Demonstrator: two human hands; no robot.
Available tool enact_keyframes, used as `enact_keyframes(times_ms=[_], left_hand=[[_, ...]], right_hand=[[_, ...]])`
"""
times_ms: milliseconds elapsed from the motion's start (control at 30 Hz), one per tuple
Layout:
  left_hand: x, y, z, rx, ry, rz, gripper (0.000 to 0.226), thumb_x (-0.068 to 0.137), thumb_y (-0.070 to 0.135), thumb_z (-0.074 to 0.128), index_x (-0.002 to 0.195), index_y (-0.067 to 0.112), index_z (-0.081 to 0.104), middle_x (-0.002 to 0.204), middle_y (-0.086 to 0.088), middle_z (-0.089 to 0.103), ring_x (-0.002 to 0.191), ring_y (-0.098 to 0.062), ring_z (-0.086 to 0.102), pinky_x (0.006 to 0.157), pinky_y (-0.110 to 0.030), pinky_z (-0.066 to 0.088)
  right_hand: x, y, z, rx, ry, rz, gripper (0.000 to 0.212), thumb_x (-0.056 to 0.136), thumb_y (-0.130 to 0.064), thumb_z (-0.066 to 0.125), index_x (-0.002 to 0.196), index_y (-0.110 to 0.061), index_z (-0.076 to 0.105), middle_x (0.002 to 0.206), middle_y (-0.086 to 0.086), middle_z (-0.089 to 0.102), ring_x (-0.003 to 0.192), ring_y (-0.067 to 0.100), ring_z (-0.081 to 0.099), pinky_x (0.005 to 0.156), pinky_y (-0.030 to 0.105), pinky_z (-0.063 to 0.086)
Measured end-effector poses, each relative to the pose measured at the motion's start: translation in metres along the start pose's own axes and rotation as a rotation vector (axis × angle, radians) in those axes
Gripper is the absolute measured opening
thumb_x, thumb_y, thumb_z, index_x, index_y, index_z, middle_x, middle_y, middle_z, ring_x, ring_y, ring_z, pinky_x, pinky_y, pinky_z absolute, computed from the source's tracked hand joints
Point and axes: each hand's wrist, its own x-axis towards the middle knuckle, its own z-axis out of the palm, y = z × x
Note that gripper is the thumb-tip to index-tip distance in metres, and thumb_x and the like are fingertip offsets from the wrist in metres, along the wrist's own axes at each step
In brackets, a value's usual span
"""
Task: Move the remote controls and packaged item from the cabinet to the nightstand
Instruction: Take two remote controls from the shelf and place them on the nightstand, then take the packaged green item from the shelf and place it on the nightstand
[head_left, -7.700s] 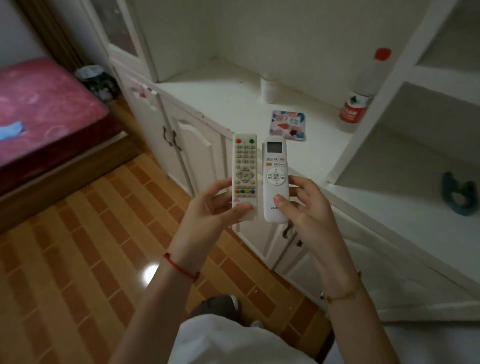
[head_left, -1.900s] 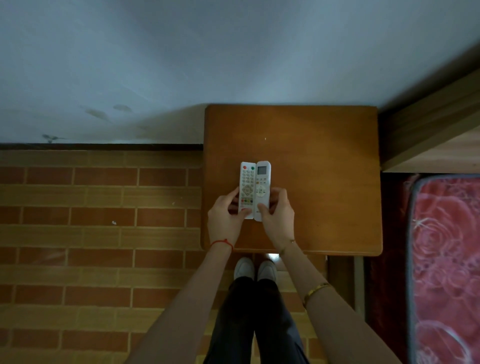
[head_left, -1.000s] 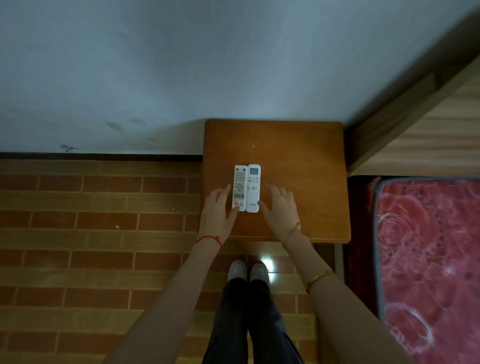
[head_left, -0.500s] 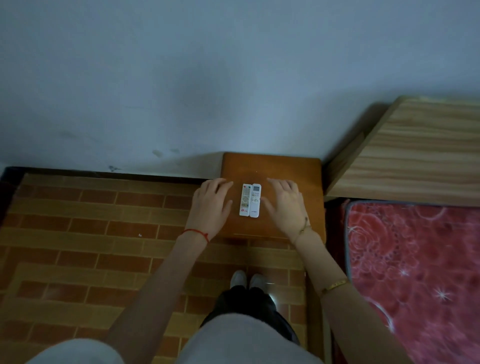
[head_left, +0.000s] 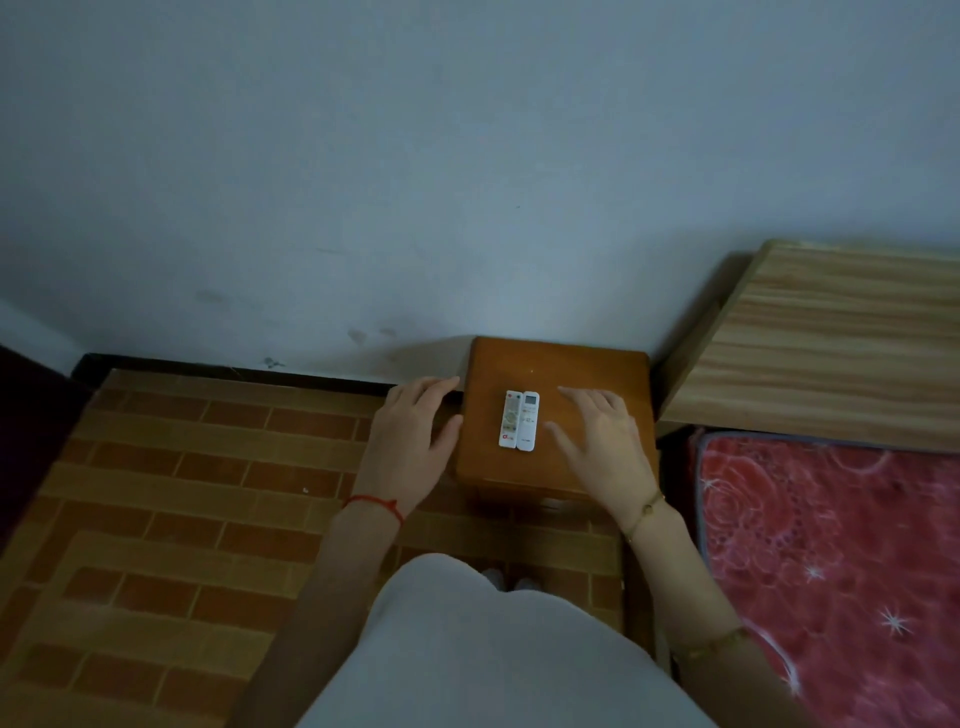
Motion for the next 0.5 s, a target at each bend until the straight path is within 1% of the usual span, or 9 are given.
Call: enact_keyframes(times_ms=[100,300,367,500], left_hand=[[-0.006,0.002,-0.011,-0.004,0.058,-0.018,0.045,0.097,0.024,0.053,0.141,0.019,0.047,0.138,-0.002,0.050,0.132,-0.017,0.041,0.109,-0.035,0.039],[-0.028,-0.007,-0.032,-0.013,0.141,-0.072,0.044,0.097,0.024,0.053,0.140,0.017,0.048,0.136,-0.004,0.052,0.130,-0.019,0.042,0.109,-0.036,0.039],[-0.042,-0.015,-0.039,-0.022,0.166,-0.129,0.044,0.097,0.025,0.052,0.140,0.017,0.048,0.137,-0.003,0.050,0.131,-0.019,0.040,0.110,-0.033,0.037],[-0.080,-0.038,-0.052,-0.005,0.234,-0.269,0.044,0.097,0.030,0.051,0.141,0.023,0.046,0.139,0.001,0.048,0.133,-0.017,0.037,0.113,-0.038,0.035]], right_hand=[[-0.002,-0.007,-0.005,0.012,0.002,-0.024,0.048,0.095,-0.039,0.053,0.139,-0.021,0.045,0.139,0.001,0.051,0.136,0.019,0.036,0.109,0.035,0.033],[0.004,-0.029,-0.011,0.048,-0.001,-0.132,0.048,0.094,-0.038,0.054,0.138,-0.020,0.047,0.137,0.002,0.053,0.135,0.020,0.037,0.109,0.036,0.033],[0.004,-0.041,-0.013,0.059,-0.015,-0.187,0.047,0.094,-0.037,0.055,0.137,-0.019,0.048,0.135,0.002,0.055,0.133,0.021,0.039,0.108,0.037,0.034],[0.003,-0.073,-0.006,0.058,-0.093,-0.320,0.046,0.094,-0.035,0.056,0.136,-0.016,0.050,0.133,0.005,0.056,0.131,0.023,0.041,0.106,0.037,0.036]])
